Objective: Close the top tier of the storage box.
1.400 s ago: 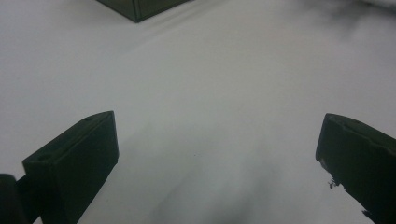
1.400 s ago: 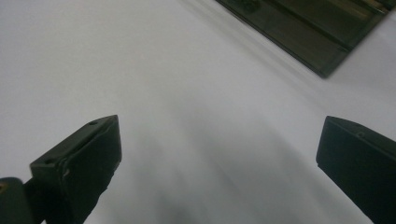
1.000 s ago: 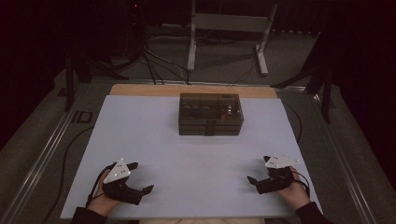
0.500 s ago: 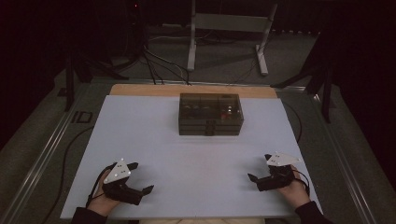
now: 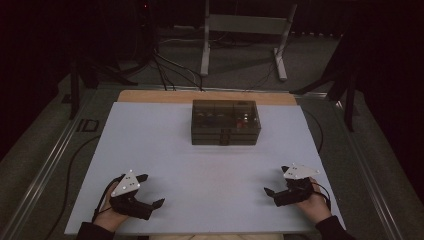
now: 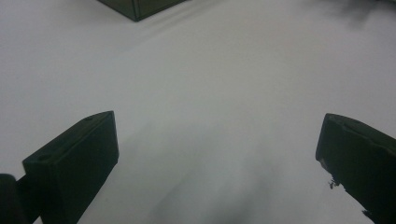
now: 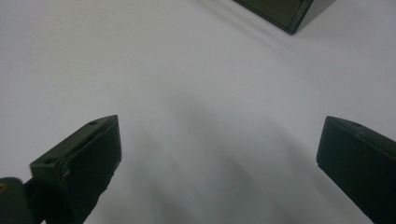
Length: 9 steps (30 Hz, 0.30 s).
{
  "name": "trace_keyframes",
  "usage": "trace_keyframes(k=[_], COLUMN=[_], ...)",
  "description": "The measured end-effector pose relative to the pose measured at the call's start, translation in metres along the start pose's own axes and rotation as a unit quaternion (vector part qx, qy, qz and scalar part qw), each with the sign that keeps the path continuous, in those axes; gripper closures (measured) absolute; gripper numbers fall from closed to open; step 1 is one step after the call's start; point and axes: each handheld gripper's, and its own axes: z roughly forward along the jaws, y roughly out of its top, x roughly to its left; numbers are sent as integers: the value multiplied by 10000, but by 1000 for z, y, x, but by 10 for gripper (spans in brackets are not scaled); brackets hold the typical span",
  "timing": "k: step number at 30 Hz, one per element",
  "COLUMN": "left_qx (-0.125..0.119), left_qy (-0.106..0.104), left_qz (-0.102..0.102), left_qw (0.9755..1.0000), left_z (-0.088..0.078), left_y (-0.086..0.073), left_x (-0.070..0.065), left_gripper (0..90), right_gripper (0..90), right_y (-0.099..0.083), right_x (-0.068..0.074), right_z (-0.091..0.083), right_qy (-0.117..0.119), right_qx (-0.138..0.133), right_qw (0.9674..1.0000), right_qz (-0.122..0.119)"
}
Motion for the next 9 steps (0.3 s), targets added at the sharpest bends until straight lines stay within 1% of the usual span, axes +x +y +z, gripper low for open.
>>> trace_keyframes(k=[4,9], left_qx=[-10,-9], left_qy=[2,0], left_qz=[-7,13], left_qw=[10000,10000], left_z=[0,0], left_y=[0,0], left_x=[1,0], left_gripper=[0,0], right_gripper=[1,1], right_y=[0,0], right_x=[-1,0], right_z=[0,0], right_qy=[25,29], right_qx=[-2,6], right_qw=[10000,10000], right_qz=[30,7])
